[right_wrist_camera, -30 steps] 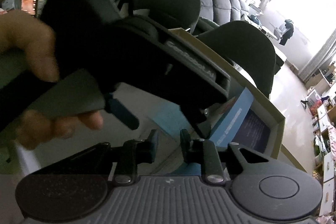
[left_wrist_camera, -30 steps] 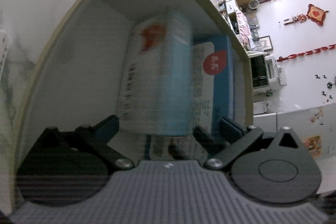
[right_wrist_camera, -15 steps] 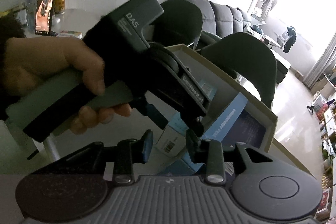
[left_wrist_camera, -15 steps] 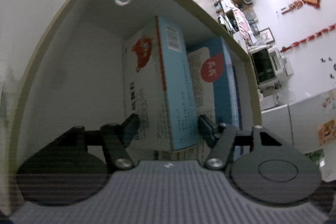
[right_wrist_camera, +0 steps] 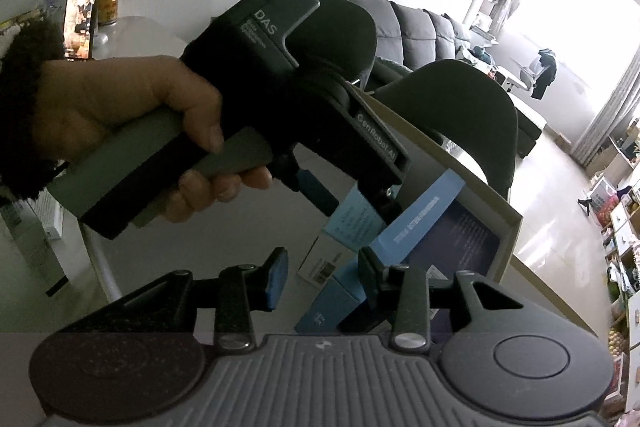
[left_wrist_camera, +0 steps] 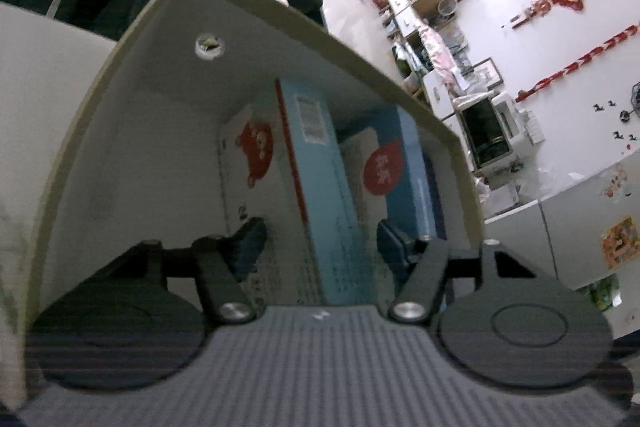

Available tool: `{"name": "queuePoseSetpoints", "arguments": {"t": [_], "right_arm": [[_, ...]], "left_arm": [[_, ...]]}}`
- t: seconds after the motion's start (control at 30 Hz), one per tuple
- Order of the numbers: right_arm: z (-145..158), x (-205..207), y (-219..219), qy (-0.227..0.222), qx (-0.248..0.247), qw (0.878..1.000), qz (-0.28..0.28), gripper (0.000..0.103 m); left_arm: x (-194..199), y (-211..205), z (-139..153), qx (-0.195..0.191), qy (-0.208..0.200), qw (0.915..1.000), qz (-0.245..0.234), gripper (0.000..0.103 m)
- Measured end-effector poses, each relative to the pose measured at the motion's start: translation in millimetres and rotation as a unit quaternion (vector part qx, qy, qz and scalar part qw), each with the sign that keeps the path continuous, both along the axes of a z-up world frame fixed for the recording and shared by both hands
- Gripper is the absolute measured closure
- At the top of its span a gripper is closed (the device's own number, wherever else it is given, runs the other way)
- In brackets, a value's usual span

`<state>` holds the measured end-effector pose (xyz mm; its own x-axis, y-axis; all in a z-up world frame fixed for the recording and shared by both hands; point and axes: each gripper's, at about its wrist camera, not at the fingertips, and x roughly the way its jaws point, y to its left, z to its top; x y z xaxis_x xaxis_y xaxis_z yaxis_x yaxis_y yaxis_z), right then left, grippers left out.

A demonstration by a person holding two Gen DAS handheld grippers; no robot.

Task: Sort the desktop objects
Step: 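Withdraw the left gripper from the beige box, then move the left gripper over the table toward the white printed leaflet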

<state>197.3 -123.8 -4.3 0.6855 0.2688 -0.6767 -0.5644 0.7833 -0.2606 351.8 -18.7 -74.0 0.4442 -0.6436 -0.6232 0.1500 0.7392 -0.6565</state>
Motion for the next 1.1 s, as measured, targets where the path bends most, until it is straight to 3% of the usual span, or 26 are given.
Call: {"name": "queuePoseSetpoints", "arguments": {"t": [0.07, 0.13, 0.2, 0.37, 0.47, 0.5, 0.63, 0.77, 0.9, 1.0, 1.1], "right_arm": [[-1, -1, -1, 0.0, 0.005, 1.0, -0.002, 0.06], [-2, -2, -1, -0.001, 0.006, 1.0, -0.001, 0.06], [-2, -4, -1, -0.002, 0.004, 1.0, -0.001, 0.059], [-4, -6, -7, -0.004, 0.012, 1.0, -0.003, 0.057], [-4, -7, -13, -0.003, 0.026, 1.0, -0.007, 0.055], [-5, -7, -15, -0.003, 0.032, 0.999, -0.007, 0.055], [-5, -9, -22, -0.003, 0.054, 0.999, -0.004, 0.053], [-5, -9, -24, -0.008, 0.066, 0.998, 0.0, 0.049], [-6, -9, -26, -0.013, 0.075, 0.997, 0.004, 0.047], [-5, -9, -29, -0.014, 0.085, 0.996, 0.004, 0.047], [-3, -10, -35, -0.01, 0.092, 0.996, -0.005, 0.047]], "left_arm": [[2, 0, -1, 0.0, -0.003, 1.0, 0.005, 0.038], [4, 0, -1, 0.001, 0.0, 0.9999, 0.016, 0.026], [8, -4, -1, 0.013, 0.003, 0.9995, 0.028, 0.02], [13, -20, 4, 0.066, -0.015, 0.9967, 0.046, 0.021], [14, -24, 1, 0.081, -0.022, 0.9956, 0.042, 0.038], [14, -25, 0, 0.085, -0.024, 0.9954, 0.036, 0.038], [13, -21, 2, 0.072, -0.037, 0.9967, 0.011, 0.045], [13, -11, -2, 0.028, -0.053, 0.9976, -0.036, 0.052], [13, -8, -3, 0.01, -0.05, 0.9966, -0.064, 0.051], [12, -6, -3, 0.005, -0.039, 0.9973, -0.061, 0.05], [6, -6, -1, 0.012, -0.032, 0.9984, -0.046, 0.034]]}}
